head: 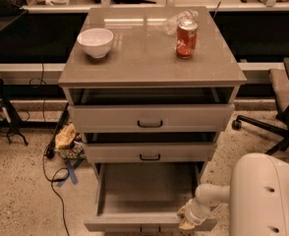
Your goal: Open bottom drawer
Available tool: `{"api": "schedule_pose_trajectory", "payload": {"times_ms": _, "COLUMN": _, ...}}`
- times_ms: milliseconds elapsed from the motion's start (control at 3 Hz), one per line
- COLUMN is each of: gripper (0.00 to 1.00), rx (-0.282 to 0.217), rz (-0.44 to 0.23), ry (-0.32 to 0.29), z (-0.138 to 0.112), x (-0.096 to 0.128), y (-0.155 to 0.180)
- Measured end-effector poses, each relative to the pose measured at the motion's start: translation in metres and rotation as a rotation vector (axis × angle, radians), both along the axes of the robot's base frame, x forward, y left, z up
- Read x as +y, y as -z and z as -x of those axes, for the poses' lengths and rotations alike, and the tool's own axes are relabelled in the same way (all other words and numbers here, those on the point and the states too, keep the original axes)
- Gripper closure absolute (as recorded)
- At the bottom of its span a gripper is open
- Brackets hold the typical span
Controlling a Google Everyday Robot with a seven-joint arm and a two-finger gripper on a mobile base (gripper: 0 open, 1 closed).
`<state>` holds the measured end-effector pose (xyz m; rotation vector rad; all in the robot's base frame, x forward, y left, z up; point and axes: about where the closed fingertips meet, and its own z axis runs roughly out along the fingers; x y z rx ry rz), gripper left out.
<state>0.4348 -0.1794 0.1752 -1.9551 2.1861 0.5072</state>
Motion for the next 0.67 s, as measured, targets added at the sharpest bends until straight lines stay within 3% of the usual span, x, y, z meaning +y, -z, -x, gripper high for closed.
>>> {"api": "schedule_pose_trajectory", "payload": {"times_ms": 333, "gripper": 1.00, "rx": 0.000, "rz": 0.000, "ry": 0.000, "z": 0.000, "x": 0.000, "y": 0.000}}
{"api": "schedule_pose_trajectory", "payload": {"times_ms": 667, "gripper": 1.00, "rx": -0.002, "rz": -0.023, "ry": 0.034, "z": 0.021, "x": -0.009, "y": 0.005}}
